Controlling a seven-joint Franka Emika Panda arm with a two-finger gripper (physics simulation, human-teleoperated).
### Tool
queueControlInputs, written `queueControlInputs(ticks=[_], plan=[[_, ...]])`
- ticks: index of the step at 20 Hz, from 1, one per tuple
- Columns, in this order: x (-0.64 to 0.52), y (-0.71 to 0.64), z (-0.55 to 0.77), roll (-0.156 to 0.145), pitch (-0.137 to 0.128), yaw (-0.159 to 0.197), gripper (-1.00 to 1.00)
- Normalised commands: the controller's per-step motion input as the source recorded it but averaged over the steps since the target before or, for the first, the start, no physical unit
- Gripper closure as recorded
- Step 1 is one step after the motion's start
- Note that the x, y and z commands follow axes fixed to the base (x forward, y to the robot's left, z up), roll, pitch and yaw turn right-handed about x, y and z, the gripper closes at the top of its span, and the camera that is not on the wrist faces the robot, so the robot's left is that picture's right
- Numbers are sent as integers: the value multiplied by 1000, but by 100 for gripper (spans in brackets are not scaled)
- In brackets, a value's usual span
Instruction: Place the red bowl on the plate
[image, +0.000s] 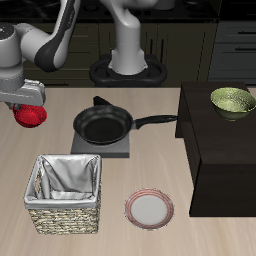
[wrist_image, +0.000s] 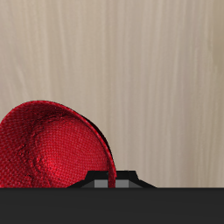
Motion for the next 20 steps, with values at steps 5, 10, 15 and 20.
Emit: queueControlInputs(ticks=[5,10,15,20], plan=[[54,125,446,17,-87,-8,100],[35,124,470,16,-86,-11,100],[4,105,529,-4,-100,-8,100],[-16,16,316,-21,-54,-14,100]])
